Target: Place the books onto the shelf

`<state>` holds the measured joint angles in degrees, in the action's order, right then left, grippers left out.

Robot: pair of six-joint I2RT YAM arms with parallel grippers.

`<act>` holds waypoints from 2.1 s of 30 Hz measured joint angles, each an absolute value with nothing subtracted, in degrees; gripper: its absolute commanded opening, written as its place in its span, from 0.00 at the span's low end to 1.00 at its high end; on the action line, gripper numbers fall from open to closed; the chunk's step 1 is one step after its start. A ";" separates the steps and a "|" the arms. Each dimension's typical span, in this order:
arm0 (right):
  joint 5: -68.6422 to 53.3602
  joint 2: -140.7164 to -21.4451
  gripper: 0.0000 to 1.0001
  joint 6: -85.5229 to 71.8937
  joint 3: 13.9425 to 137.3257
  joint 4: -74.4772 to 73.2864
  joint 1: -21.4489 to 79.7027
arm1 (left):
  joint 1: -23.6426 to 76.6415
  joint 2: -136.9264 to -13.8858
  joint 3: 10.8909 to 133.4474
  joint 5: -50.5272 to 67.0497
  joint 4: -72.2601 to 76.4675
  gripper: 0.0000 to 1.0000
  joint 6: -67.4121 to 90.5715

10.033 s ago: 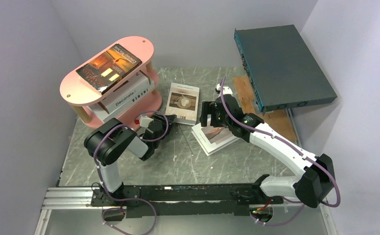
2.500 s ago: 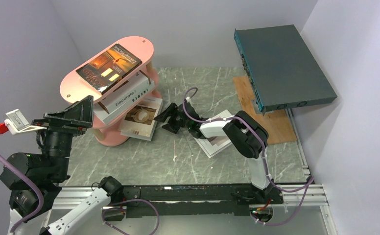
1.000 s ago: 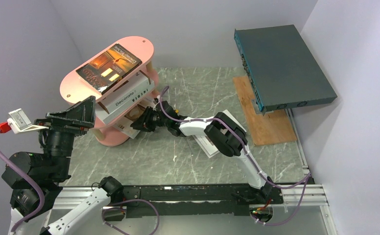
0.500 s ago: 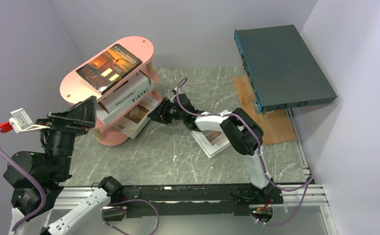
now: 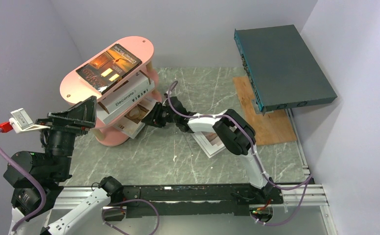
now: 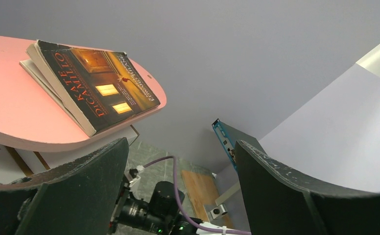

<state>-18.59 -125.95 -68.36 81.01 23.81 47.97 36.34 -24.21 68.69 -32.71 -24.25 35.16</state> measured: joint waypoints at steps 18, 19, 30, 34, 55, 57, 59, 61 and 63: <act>-20.80 -135.00 0.36 -68.47 94.39 19.86 52.51 | 36.34 -24.08 68.58 -32.77 -24.49 0.86 35.18; -21.06 -135.24 0.36 -68.47 94.89 19.64 52.62 | 36.34 -24.08 68.58 -32.77 -24.51 0.86 35.18; -22.20 -132.88 0.37 -66.94 89.73 20.10 52.31 | 36.34 -23.53 68.34 -32.80 -24.73 0.86 35.18; -22.04 -127.20 0.37 -65.21 82.46 20.14 50.04 | 36.34 -23.33 67.83 -32.80 -24.69 0.86 35.16; -16.40 -121.30 0.52 -51.79 83.53 7.73 38.89 | 36.34 -31.64 70.46 -27.81 -29.06 0.87 33.56; -14.76 -120.99 0.54 -49.76 83.53 5.67 39.35 | 36.34 -32.49 71.33 -27.16 -29.61 0.87 33.41; -12.51 -119.90 0.58 -47.16 83.24 3.29 39.83 | 36.34 -33.85 72.42 -26.11 -30.17 0.88 33.08; -9.91 -117.23 0.62 -44.27 81.71 1.04 40.60 | 36.34 -35.59 73.41 -24.75 -30.74 0.88 32.62; -6.68 -113.12 0.67 -41.17 79.37 -1.41 41.71 | 36.34 -37.87 74.24 -22.68 -31.40 0.88 32.32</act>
<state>-6.68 -113.12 -41.17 79.37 -1.41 41.71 36.34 -37.87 74.24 -22.68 -31.40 32.32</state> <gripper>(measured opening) 0.605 0.876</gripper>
